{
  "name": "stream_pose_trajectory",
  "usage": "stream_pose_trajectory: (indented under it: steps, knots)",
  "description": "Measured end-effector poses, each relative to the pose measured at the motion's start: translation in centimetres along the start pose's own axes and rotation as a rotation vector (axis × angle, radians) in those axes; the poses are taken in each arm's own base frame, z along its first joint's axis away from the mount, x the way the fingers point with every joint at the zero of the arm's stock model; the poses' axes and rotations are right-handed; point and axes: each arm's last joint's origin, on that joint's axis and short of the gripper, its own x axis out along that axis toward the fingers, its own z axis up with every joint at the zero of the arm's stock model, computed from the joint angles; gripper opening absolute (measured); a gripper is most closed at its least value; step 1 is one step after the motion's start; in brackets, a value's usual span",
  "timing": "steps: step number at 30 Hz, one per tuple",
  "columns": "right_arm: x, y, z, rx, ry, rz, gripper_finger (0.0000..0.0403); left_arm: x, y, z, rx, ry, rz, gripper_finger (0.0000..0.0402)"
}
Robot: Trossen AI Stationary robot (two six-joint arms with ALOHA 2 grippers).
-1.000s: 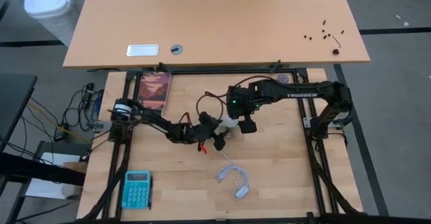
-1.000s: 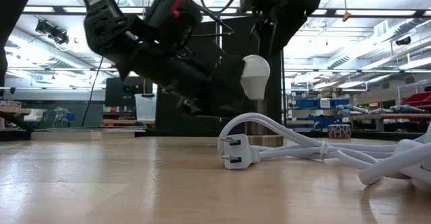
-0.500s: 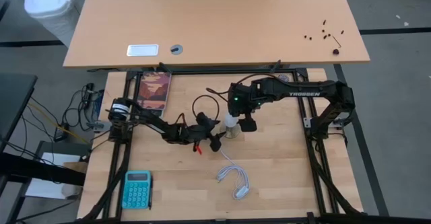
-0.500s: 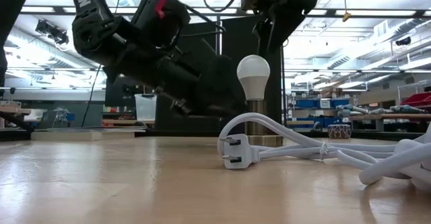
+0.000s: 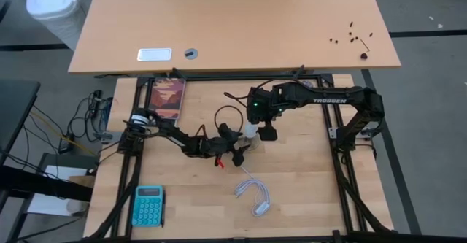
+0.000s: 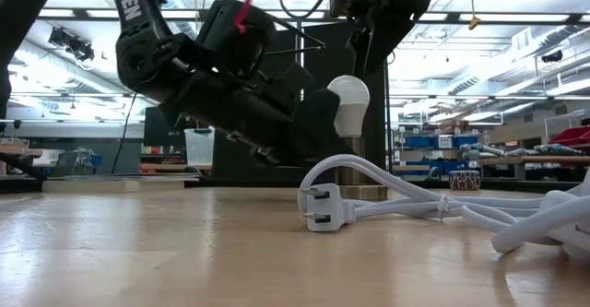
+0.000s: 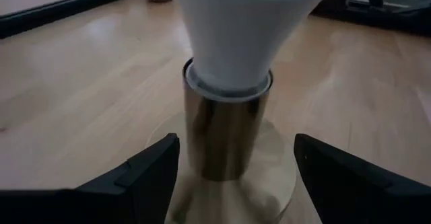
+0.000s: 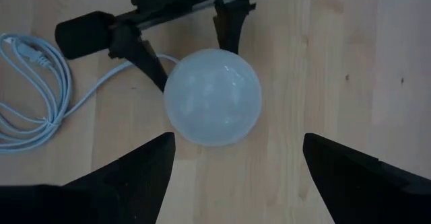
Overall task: Screw lightbulb
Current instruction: Insert the lightbulb into the desk lamp
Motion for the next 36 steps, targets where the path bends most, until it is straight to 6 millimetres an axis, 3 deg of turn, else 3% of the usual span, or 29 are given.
stream_pose_trajectory:
  steps: [6, 20, 30, 36]
  knots:
    - [0.0, 0.0, 0.0, -0.001, -0.004, 0.007, 0.0336, 0.7, 0.7, 0.8, -0.007, -0.027, 0.038, 0.0296]
    - [0.0, 0.0, 0.0, 0.001, -0.005, 0.012, 0.0336, 1.4, 1.1, -0.8, 0.048, 0.023, 0.014, 0.0295]
    - [0.0, 0.0, 0.4, 0.021, -0.044, 0.018, 0.0336, 2.1, 1.1, -2.2, 0.025, -0.03, 0.005, 0.025]
    - [0.0, -0.1, 0.5, 0.023, -0.056, 0.016, 0.0336, 2.3, 1.1, -2.4, 0.068, -0.046, -0.008, 0.0244]
